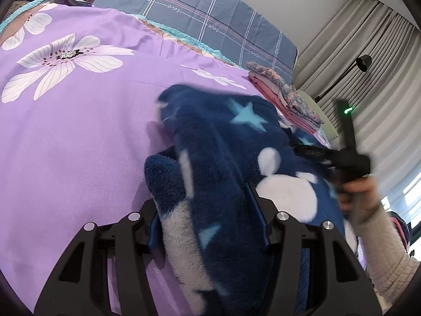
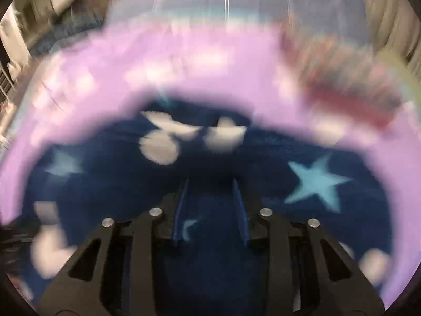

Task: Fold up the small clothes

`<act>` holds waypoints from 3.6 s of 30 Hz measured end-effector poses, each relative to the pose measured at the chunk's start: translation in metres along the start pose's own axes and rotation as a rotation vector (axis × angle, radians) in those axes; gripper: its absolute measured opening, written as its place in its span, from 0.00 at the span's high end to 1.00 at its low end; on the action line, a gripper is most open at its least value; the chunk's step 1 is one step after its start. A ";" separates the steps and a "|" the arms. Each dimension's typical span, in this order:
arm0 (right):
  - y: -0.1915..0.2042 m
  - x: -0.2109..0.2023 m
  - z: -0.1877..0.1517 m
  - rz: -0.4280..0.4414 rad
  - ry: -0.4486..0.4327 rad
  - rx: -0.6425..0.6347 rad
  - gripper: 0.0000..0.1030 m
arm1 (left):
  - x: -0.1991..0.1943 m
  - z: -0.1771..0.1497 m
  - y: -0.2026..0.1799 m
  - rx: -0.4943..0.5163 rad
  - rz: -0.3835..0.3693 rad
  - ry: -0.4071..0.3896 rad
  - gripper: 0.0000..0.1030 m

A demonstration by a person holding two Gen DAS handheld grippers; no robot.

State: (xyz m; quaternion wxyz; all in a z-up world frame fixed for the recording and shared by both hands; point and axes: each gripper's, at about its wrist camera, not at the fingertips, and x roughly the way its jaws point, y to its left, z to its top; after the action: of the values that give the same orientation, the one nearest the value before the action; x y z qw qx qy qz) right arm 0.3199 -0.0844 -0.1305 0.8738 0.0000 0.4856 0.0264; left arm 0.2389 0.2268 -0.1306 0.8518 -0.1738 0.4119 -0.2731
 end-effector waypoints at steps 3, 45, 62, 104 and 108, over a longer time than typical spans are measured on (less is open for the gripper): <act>0.014 -0.016 -0.008 -0.064 -0.032 -0.062 0.65 | 0.000 0.000 0.001 -0.005 -0.009 0.000 0.45; 0.144 -0.213 -0.186 0.223 -0.447 -0.501 0.83 | -0.022 0.063 -0.088 0.060 0.009 0.032 0.73; -0.161 -0.230 -0.200 0.606 -0.425 0.342 0.84 | 0.122 0.054 -0.344 0.449 0.025 0.164 0.73; -0.226 -0.154 -0.234 0.474 -0.207 0.500 0.66 | 0.136 -0.050 -0.372 0.948 0.335 0.081 0.35; -0.220 -0.152 -0.240 0.434 -0.255 0.444 0.63 | 0.114 -0.060 -0.367 0.955 0.351 -0.009 0.29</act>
State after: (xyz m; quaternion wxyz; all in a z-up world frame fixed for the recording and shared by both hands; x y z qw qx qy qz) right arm 0.0465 -0.3172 -0.1336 0.8801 0.2973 0.3551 0.1051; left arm 0.1310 -0.1375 -0.0449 0.8711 0.3055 0.2603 -0.2829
